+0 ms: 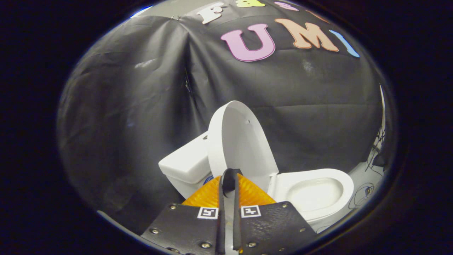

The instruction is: Open the toilet lid.

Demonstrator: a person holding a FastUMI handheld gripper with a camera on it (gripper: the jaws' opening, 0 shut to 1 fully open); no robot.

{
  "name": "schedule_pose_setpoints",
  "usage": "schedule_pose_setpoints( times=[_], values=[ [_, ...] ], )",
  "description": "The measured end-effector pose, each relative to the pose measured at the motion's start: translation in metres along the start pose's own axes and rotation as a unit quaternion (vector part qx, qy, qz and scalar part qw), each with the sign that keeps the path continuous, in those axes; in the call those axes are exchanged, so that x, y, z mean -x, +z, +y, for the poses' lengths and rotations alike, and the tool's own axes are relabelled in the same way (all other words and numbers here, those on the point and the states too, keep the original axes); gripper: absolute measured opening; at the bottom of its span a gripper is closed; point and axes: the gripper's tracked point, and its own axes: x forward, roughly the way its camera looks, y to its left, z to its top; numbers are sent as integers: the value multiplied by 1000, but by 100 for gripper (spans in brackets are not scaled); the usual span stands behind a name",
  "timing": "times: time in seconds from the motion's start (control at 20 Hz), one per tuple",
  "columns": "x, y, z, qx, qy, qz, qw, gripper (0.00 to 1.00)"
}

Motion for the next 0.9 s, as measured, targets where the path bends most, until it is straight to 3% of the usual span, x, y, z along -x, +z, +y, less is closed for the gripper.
schedule_pose_setpoints(
  times=[0.25, 0.4, 0.6, 0.9],
  values=[
    [18, 21, -7, -62, 36, -34, 997, 23],
    [35, 38, -32, -80, 9, -58, 995, 34],
    [59, 60, -71, -72, -26, -79, 994, 34],
    [97, 75, -124, -18, -75, -100, 992, 90]
  ],
)
